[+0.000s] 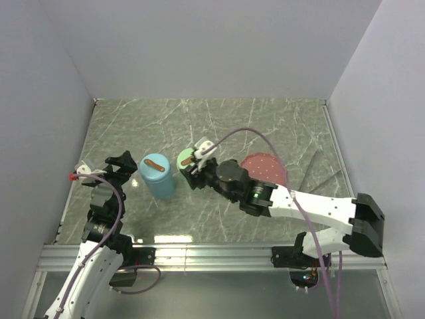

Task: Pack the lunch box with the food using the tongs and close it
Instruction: Reset both arms

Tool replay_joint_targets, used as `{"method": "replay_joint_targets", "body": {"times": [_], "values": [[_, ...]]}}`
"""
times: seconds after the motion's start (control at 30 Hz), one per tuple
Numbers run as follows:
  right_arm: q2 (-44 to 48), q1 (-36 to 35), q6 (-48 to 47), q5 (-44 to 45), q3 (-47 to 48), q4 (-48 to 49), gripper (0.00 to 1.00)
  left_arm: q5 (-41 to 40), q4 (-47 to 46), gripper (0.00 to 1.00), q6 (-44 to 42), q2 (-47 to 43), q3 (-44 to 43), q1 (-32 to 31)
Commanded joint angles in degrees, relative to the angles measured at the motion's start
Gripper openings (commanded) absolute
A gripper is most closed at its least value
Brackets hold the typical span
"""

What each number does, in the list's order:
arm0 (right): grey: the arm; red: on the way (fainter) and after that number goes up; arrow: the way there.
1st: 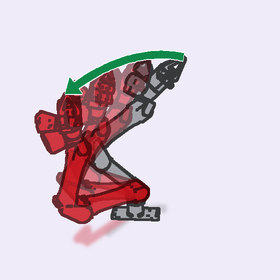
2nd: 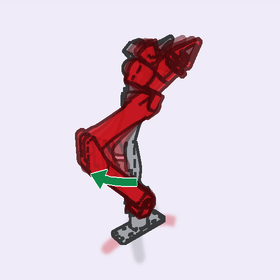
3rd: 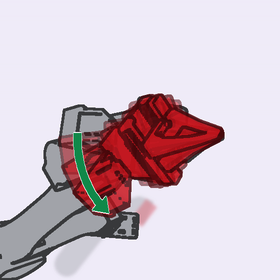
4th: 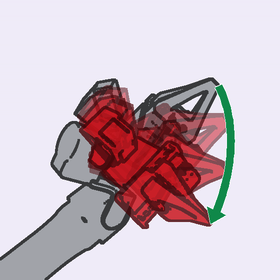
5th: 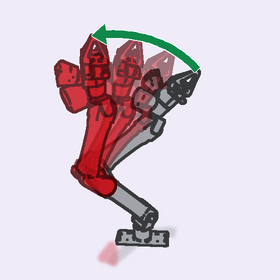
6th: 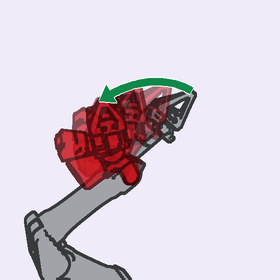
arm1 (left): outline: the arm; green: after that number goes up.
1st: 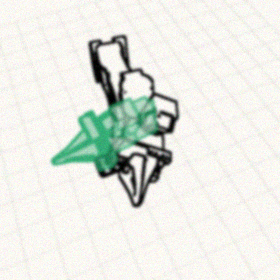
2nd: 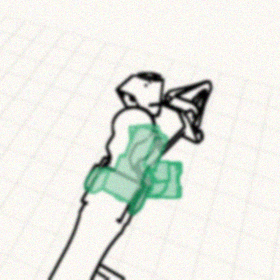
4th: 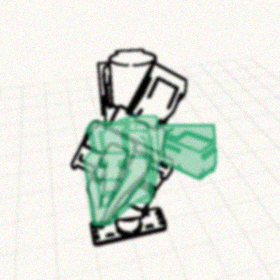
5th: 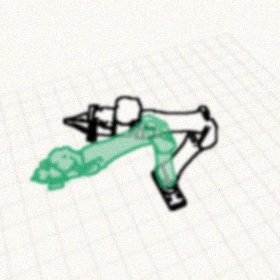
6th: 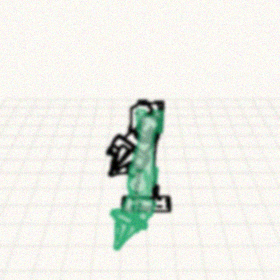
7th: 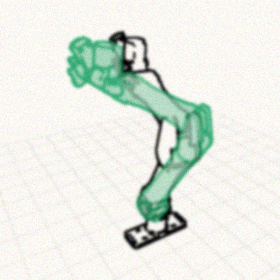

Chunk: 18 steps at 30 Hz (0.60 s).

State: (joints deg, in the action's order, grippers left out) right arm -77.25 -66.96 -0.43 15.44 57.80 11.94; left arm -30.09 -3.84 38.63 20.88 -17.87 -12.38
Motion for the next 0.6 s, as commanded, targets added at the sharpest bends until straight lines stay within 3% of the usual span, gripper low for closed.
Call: {"method": "replay_joint_targets", "body": {"times": [0.0,0.2,0.3,0.43,0.57], "values": [[4.5,3.3,3.0,7.5,-3.6,5.0,0.59,-1.7,-1.9,0.99,-0.8,-1.3,0.6,0.3],[12.4,17.9,10.4,9.9,-16.2,5.1,0.59,-1.8,-1.4,0.99,-1.5,-2.3,0.7,0.3],[17.4,24.7,13.8,7.5,-22.0,5.7,0.59,-1.6,-1.3,1.00,-1.7,-2.3,0.7,0.3],[22.0,40.4,18.5,3.2,-27.7,6.4,0.59,-0.8,-1.3,1.00,-2.2,-2.3,0.7,0.3],[24.6,48.8,22.4,-0.9,-29.5,6.8,0.59,-0.4,-1.2,1.00,-2.2,-2.6,0.6,0.3]]}}
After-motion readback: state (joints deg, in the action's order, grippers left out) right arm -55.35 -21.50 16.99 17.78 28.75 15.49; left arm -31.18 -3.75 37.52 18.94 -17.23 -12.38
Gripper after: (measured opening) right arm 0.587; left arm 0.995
